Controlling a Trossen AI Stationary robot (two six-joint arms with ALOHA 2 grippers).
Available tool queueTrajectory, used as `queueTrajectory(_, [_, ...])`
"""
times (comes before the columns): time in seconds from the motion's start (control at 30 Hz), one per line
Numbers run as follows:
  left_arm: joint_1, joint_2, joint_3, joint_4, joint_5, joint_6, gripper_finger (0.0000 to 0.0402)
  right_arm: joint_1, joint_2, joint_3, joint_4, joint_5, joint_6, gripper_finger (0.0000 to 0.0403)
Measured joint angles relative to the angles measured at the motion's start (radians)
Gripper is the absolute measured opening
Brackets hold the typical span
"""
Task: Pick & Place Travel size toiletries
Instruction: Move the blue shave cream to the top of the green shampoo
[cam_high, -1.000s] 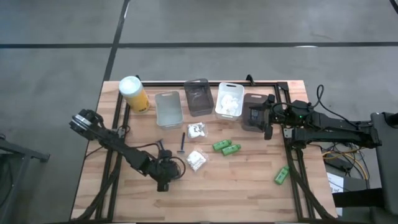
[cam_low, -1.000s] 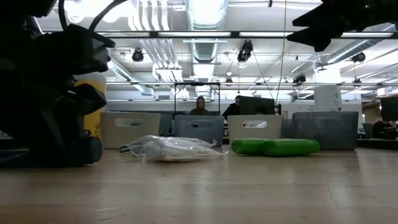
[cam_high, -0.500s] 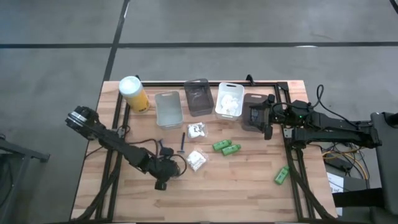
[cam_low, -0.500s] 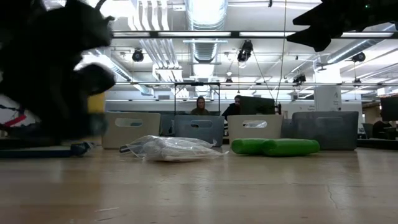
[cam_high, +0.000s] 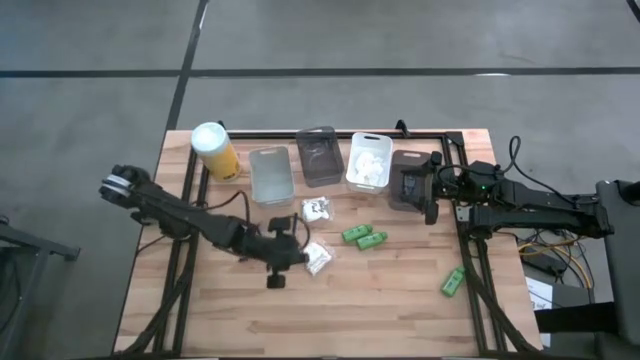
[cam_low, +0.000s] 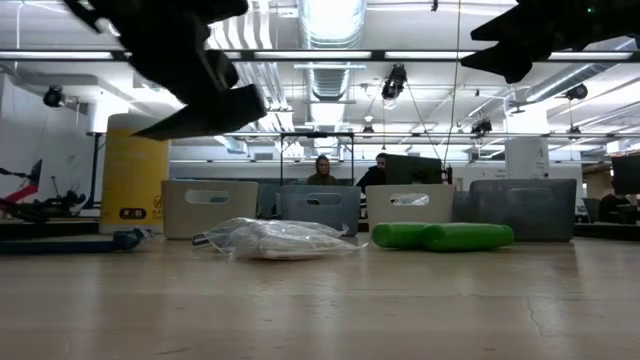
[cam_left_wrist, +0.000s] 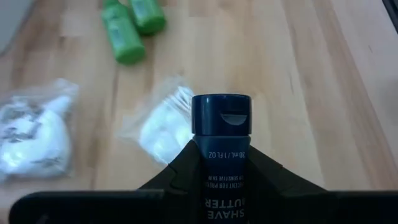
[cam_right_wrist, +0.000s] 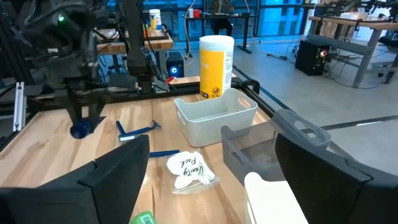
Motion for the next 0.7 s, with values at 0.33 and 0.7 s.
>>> queueTrajectory(0.33, [0.182,0.098,0.152,-0.007,0.008,0.002,0.0090,0.000,0.001,0.000,0.000,0.000,0.000,0.0310])
queueTrajectory(0.7, [0.317,0.420,0.501,-0.005,0.018,0.182,0.0090,0.000,0.001,0.000,0.000,0.000,0.000,0.0280])
